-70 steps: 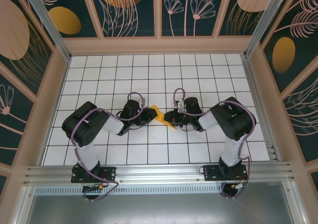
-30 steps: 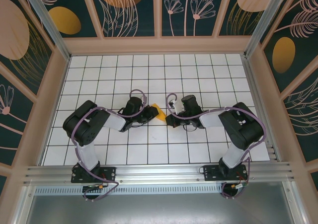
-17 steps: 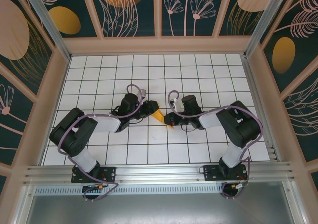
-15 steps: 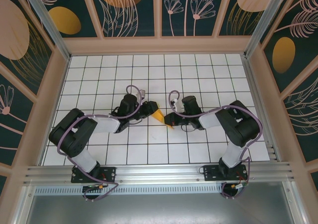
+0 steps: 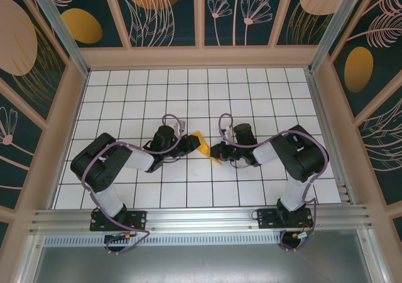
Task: Fold a paper plane with a square sheet of paper (pick it up from the middle)
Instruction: Fold the wing for the fifth time at the center of the table.
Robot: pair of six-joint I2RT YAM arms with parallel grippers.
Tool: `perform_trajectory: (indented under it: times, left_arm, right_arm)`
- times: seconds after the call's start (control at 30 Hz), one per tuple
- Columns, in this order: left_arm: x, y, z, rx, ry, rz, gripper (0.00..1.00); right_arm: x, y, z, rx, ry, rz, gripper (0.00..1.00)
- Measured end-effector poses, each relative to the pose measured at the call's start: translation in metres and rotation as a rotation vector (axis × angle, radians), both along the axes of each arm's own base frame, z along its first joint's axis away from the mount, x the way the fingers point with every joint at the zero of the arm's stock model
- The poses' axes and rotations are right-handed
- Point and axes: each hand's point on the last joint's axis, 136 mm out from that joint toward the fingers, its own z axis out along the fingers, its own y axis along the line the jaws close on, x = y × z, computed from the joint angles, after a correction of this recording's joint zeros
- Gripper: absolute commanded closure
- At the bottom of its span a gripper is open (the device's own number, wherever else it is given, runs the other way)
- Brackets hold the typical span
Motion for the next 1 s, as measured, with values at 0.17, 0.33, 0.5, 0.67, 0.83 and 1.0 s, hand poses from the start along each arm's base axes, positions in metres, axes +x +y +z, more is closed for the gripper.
perform_trajectory:
  times: [0.17, 0.33, 0.5, 0.67, 0.83, 1.0]
  left_arm:
    - [-0.003, -0.004, -0.009, -0.007, 0.02, -0.016, 0.78]
    - [-0.006, -0.009, -0.017, -0.012, 0.036, -0.032, 0.8]
    - [-0.003, -0.013, -0.023, -0.018, 0.046, -0.039, 0.81]
    - [0.0, -0.016, -0.025, -0.019, 0.049, -0.037, 0.82]
    - [0.002, -0.017, -0.031, -0.009, 0.063, -0.036, 0.83]
    - [0.004, -0.018, -0.034, 0.008, 0.085, -0.034, 0.83]
  right_arm:
    - [0.004, -0.005, 0.001, 0.016, 0.02, -0.038, 1.0]
    - [0.003, -0.005, -0.001, 0.029, 0.035, -0.047, 1.0]
    - [0.004, -0.006, -0.001, 0.043, 0.048, -0.05, 1.0]
    - [0.004, -0.005, -0.001, 0.048, 0.049, -0.048, 1.0]
    - [0.004, -0.006, -0.001, 0.048, 0.05, -0.048, 1.0]
    - [0.004, -0.006, -0.001, 0.048, 0.05, -0.048, 1.0]
